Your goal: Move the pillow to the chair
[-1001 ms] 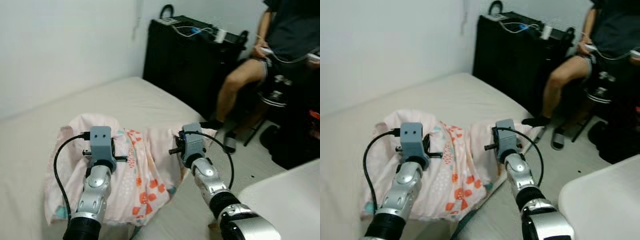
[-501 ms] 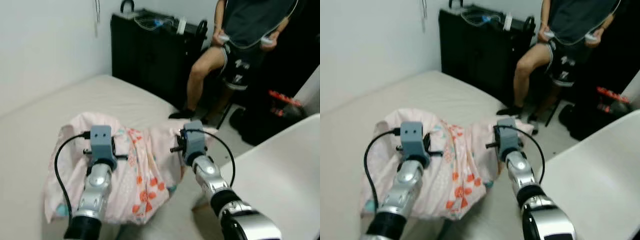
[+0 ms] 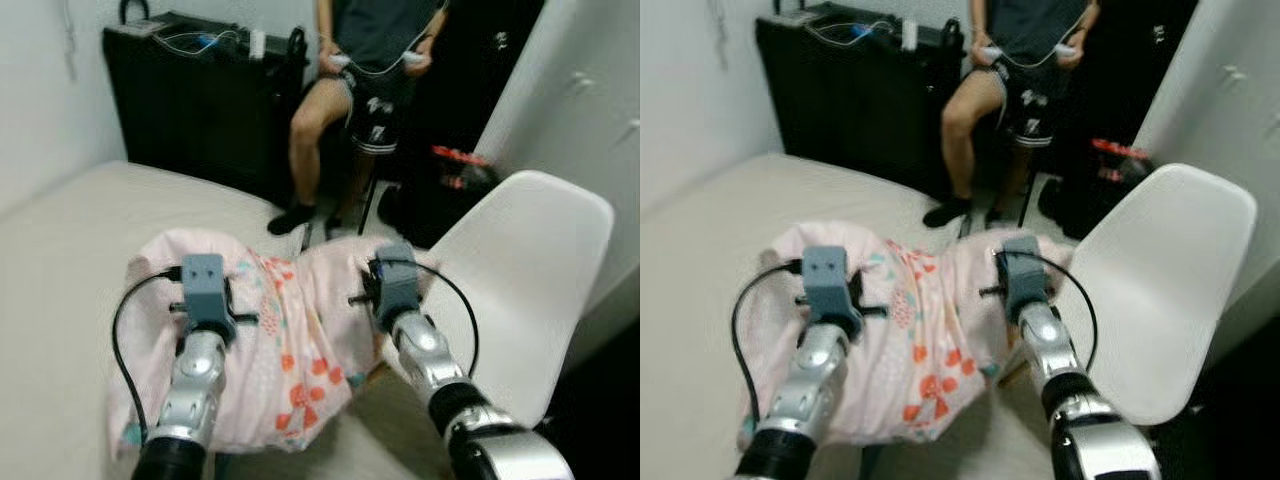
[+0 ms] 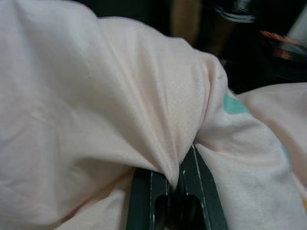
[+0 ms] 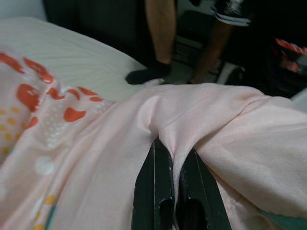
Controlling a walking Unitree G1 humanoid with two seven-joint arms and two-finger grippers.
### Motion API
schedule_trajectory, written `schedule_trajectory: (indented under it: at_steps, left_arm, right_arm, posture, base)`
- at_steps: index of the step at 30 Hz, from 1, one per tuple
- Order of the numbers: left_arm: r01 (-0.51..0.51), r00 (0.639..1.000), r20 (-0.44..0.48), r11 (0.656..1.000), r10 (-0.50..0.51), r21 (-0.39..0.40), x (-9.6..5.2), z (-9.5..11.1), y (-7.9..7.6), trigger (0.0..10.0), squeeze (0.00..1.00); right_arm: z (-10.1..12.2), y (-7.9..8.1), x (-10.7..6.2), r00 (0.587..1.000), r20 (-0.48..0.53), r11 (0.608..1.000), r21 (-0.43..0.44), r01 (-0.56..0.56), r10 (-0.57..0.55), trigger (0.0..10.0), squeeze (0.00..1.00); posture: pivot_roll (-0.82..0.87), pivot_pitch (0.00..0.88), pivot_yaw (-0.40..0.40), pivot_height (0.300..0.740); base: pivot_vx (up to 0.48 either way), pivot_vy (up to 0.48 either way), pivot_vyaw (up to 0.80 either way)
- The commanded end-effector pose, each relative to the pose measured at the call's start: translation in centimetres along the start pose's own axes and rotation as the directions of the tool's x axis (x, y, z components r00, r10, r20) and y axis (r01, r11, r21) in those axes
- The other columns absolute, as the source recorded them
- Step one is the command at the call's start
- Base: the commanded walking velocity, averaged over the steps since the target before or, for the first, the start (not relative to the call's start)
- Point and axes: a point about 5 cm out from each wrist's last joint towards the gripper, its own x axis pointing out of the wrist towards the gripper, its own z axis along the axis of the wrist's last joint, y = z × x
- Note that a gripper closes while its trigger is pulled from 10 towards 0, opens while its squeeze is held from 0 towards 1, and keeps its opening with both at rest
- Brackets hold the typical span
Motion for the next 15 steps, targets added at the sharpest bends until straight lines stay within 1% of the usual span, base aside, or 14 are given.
schedule_trajectory:
  at_steps: [1, 11, 15]
  left_arm:
    - [0.054, 0.998, 0.027, 0.999, -0.054, -0.002, 0.03, 0.51, -1.32, 10.0, 0.00]
    - [0.038, 0.999, 0.024, 0.999, -0.038, -0.010, -0.12, 0.35, -1.17, 10.0, 0.00]
    - [0.033, 0.999, 0.025, 0.999, -0.033, -0.010, -0.17, 0.31, -1.04, 10.0, 0.00]
  right_arm:
    - [1.00, 0.25, 0.30, 0.999, 0.048, 1.000, -0.018, -0.017, 0.018, 10.0, 0.00]
    - [0.87, 0.27, 0.28, 0.999, 0.040, 0.999, -0.018, -0.027, 0.027, 10.0, 0.00]
    - [0.86, 0.08, 0.24, 0.999, 0.041, 1.000, -0.003, -0.022, 0.022, 10.0, 0.00]
  posture:
    - [0.02, 0.000, -0.120, 0.724]
    - [0.03, 0.000, -0.133, 0.724]
    - [0.02, 0.000, -0.130, 0.724]
  base:
    - [0.000, 0.000, -0.80]
    - [0.000, 0.000, -0.80]
    - [0.000, 0.000, -0.80]
